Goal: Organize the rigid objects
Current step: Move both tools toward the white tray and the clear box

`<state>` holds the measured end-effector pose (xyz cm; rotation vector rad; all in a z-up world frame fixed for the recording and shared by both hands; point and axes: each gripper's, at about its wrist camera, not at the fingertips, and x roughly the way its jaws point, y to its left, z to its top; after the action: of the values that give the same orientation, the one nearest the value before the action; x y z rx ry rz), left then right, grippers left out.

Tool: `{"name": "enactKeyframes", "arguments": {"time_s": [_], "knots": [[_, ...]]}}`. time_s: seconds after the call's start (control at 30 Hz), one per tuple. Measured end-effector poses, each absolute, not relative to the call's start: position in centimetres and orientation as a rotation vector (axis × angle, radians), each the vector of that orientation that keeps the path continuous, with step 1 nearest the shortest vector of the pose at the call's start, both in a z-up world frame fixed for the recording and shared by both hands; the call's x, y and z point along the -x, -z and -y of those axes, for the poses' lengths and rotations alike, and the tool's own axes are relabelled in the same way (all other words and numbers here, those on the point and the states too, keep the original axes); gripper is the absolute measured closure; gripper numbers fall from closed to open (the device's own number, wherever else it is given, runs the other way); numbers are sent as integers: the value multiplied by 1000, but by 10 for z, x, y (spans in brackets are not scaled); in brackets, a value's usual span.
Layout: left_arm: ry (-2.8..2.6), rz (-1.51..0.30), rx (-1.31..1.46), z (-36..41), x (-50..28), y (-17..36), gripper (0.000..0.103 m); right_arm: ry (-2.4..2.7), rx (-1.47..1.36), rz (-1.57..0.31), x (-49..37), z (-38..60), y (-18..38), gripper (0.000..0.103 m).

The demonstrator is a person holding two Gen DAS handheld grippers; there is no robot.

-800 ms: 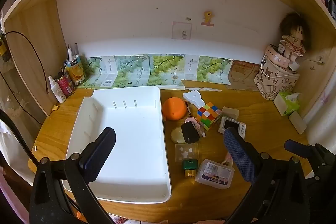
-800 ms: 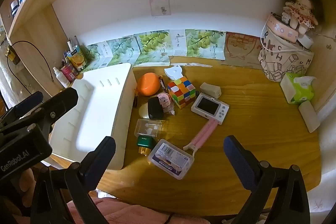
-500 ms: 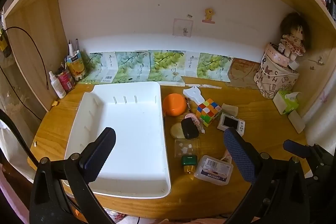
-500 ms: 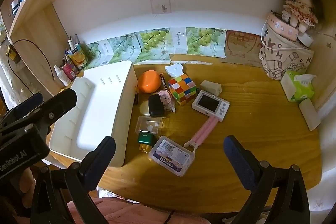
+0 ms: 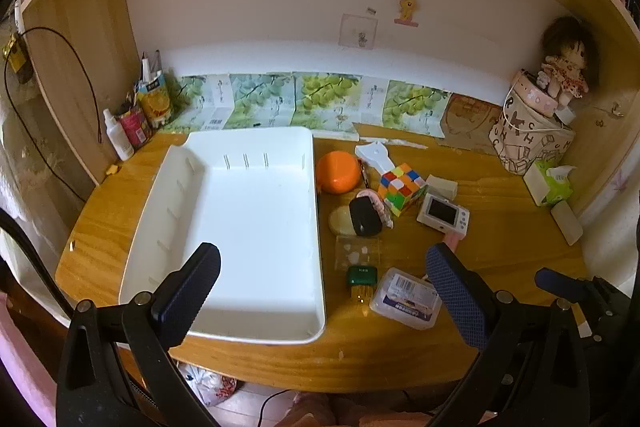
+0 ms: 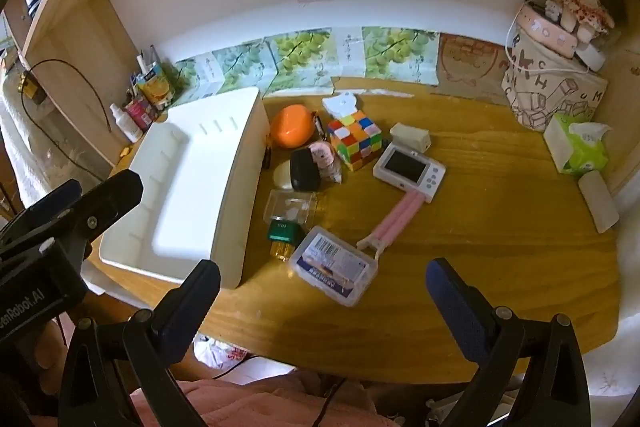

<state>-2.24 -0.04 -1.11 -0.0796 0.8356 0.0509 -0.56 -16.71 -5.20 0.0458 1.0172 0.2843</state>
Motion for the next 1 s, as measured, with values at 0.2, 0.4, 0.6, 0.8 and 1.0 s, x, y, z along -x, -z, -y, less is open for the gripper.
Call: {"name": "enactKeyframes", "arguments": {"time_s": [0.2,0.4,0.6,0.8,1.0], "knots": [[-68,-864,90,3,31,18,1,-313,-43,-1036,9,172,57,0],[-81,-889,116,6,37,24,1,-339,-16,-1022,12,177,57,0],[-111,-904,166,7,43,28,2,-389,-3,-973,19,181,55,0],[-176,-905,187,5,54,27,3,-420,11,-929,19,182,51,0],[-224,-880,204,-2,56,22,3,-457,24,-880,18,180,46,0]]}}
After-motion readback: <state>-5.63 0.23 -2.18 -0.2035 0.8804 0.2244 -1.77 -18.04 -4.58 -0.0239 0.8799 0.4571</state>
